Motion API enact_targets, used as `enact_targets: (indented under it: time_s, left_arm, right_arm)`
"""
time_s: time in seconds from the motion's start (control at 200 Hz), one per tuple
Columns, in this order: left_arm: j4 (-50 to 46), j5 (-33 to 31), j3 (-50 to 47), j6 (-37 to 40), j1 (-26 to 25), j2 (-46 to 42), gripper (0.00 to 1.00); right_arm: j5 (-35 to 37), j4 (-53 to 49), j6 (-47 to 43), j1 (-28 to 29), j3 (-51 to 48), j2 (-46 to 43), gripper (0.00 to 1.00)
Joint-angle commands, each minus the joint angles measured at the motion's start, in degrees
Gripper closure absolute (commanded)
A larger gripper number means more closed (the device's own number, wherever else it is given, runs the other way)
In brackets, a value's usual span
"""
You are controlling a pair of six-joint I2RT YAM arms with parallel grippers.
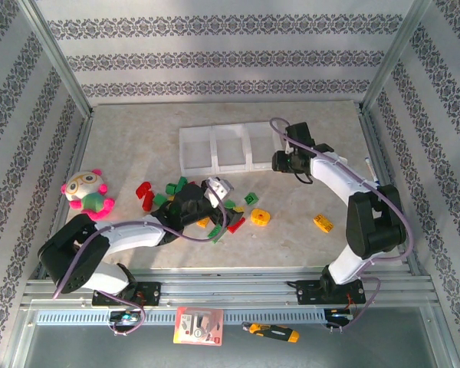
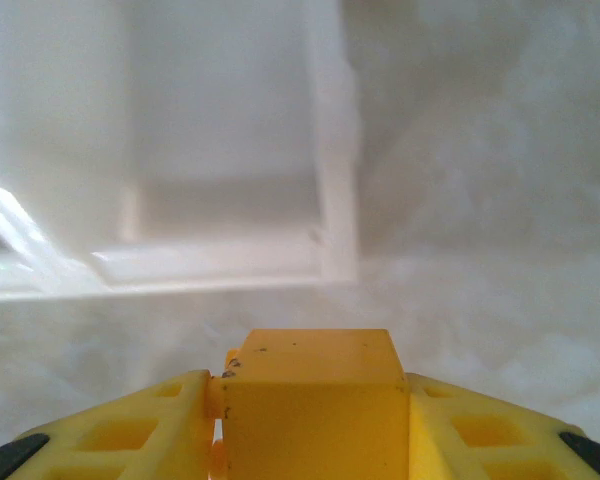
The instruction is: Sort the legos into containers by color
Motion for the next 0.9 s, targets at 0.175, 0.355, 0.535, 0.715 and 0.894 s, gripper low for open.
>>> enact_targets:
  time_s: [0.175, 0.355, 0.535, 0.715, 0.894]
  left_arm:
    - [1.3, -2.8, -1.3, -1.0, -0.8, -2.6, 0.01]
    - [0.9, -4.1, -1.8, -1.9, -0.8, -3.3, 0.01]
    - [-5.1, -6.6, 0.7, -5.0, -0.7, -4.0, 0.01]
    - [-17.1, -13.9, 5.6, -9.6, -0.8, -4.7, 0.01]
    - [-36.8, -17.3, 16.9, -9.5, -0.8, -0.5, 0.01]
  right_arm:
    - [-0.2, 5.2, 2.0, 2.3, 15.4, 12.4, 0.56]
    - [0.8, 5.7, 1.7, 2.3, 22.4, 20.3, 0.51]
    - [-0.9, 8.7, 1.5, 2.4, 21.2, 18.4, 0.29]
    - [-4.5, 15.3, -0.6, 2.6, 10.6, 8.2, 0.16]
    - [-10.5, 20.3, -4.3, 3.1, -5.7, -6.0, 0.1]
